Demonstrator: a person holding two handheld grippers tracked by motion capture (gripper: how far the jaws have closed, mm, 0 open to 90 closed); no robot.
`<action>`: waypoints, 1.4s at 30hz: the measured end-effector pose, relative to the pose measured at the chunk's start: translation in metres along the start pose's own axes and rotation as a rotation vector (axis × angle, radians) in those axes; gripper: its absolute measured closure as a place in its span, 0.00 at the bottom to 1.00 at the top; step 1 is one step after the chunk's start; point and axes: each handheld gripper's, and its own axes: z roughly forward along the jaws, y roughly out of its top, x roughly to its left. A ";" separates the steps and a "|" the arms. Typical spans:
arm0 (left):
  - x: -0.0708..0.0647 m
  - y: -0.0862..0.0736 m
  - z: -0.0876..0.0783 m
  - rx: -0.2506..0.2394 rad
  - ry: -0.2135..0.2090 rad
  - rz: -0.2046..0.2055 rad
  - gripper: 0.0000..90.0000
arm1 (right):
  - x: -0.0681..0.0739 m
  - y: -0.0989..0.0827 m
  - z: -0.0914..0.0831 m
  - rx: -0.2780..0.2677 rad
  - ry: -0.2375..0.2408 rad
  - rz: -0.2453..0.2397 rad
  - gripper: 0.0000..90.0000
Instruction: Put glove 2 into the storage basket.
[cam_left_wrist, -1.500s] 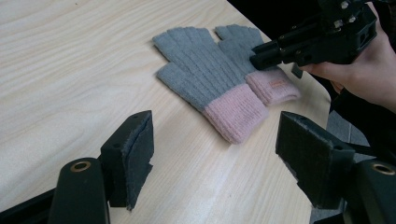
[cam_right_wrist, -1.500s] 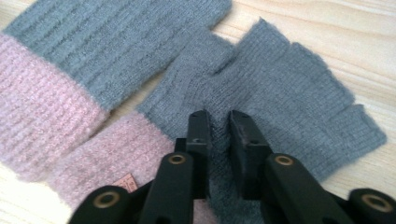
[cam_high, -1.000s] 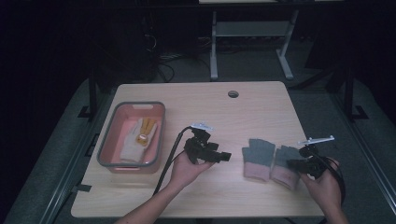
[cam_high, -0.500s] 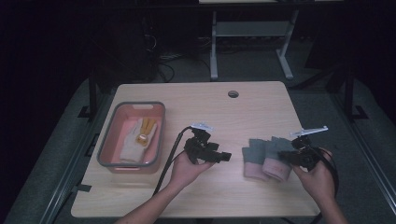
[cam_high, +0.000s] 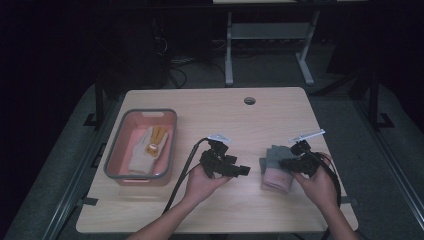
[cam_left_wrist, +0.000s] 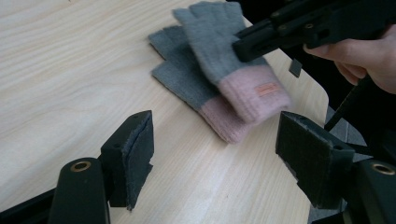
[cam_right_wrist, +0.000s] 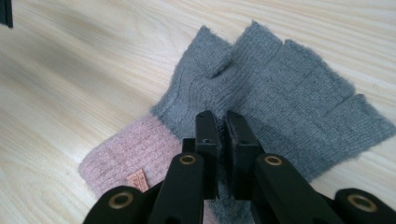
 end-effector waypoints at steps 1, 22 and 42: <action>0.000 0.000 0.001 -0.001 -0.004 0.000 0.31 | 0.001 0.002 0.002 0.003 0.003 0.001 0.94; -0.006 -0.003 0.051 0.053 -0.051 -0.093 0.33 | -0.017 -0.005 0.011 -0.012 0.086 0.092 0.71; -0.004 -0.009 0.092 0.088 -0.090 -0.234 0.36 | -0.047 -0.042 0.012 -0.055 0.176 0.324 0.53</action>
